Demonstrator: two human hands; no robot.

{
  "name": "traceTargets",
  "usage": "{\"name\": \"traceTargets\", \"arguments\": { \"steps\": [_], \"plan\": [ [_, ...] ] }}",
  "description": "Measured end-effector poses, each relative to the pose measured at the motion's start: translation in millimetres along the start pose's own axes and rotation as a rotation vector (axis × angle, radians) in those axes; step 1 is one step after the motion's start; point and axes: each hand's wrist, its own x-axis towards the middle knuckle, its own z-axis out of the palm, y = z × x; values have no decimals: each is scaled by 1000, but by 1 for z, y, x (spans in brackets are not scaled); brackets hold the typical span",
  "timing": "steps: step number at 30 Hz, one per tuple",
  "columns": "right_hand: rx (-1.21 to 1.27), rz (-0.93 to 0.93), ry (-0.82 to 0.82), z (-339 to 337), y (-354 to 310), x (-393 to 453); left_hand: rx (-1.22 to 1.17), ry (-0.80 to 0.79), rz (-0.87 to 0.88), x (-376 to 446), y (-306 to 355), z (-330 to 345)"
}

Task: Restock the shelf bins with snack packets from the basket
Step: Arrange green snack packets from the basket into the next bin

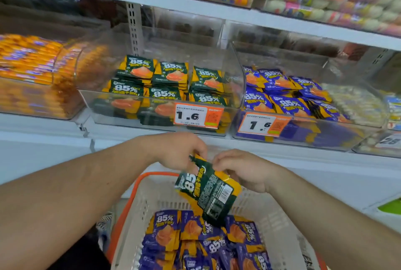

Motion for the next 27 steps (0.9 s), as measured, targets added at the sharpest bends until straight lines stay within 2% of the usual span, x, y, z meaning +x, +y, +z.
{"name": "traceTargets", "arguments": {
  "steps": [3, 5, 10, 12, 14, 16, 19, 21, 23, 25, 27],
  "plan": [
    [79, 3, -125, 1, -19, -9, -130, 174, 64, -17, -1, -24],
    [99, -6, -145, -1, -27, -11, -156, 312, 119, -26, 0, -38],
    [206, -130, -85, 5, -57, -18, -235, 629, 375, -40, 5, -60],
    [232, -151, -5, 9, -67, -21, -266, 750, 399, -39, 0, -65],
    [187, -149, 61, 9, -79, -25, -260, 871, 336, -35, -10, -68],
    [34, -117, 133, 11, -101, -27, -248, 979, 255, -33, -18, -71],
    [-291, -28, 177, 7, -132, -25, -435, 1162, 155, -36, -26, -79],
    [-444, -55, 316, 1, -150, -20, -552, 1251, 53, -36, -34, -82],
    [-513, -117, 432, 1, -168, -27, -522, 1226, -101, -33, -42, -83],
    [-601, -151, 512, 1, -183, -25, -342, 1101, -278, -30, -46, -80],
    [-816, -86, 636, -5, -192, 2, -123, 973, -396, -26, -45, -76]
  ]
}}
